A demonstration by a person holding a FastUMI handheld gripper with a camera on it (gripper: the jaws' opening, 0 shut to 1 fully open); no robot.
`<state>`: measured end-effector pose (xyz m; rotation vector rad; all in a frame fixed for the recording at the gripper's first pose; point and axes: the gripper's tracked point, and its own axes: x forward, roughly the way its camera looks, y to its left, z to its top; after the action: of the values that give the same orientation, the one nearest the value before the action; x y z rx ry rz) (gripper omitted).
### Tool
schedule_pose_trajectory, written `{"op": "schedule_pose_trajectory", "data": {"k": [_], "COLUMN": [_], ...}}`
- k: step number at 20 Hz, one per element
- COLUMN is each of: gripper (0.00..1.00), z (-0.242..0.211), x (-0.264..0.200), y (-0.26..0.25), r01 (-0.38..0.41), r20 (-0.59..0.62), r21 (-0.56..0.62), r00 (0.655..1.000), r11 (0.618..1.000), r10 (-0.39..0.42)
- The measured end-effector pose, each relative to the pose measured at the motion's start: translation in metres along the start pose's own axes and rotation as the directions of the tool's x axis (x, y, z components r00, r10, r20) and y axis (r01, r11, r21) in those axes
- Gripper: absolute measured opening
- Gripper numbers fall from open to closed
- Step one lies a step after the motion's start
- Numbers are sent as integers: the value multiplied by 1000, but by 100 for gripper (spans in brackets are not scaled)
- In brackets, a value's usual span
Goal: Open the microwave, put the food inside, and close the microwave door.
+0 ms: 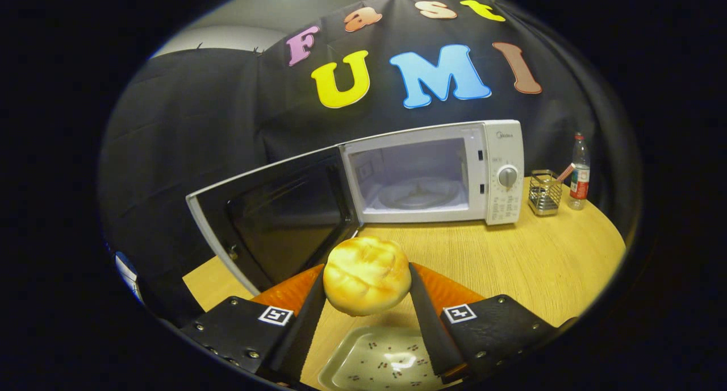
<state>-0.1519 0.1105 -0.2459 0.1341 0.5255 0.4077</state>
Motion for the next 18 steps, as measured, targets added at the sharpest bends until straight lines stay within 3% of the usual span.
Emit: {"op": "schedule_pose_trajectory", "data": {"k": [7, 11, 15, 18], "gripper": [81, 81, 81, 81], "z": [58, 77, 81, 87], "x": [68, 117, 172, 208], "y": [-2, -15, -36, -70], "r01": [46, 84, 90, 136], "r20": [65, 78, 74, 98], "r21": [14, 111, 322, 434], "r00": [997, 993, 990, 975], "r11": [999, 990, 942, 890], "r10": [-47, -93, -120, -197]}}
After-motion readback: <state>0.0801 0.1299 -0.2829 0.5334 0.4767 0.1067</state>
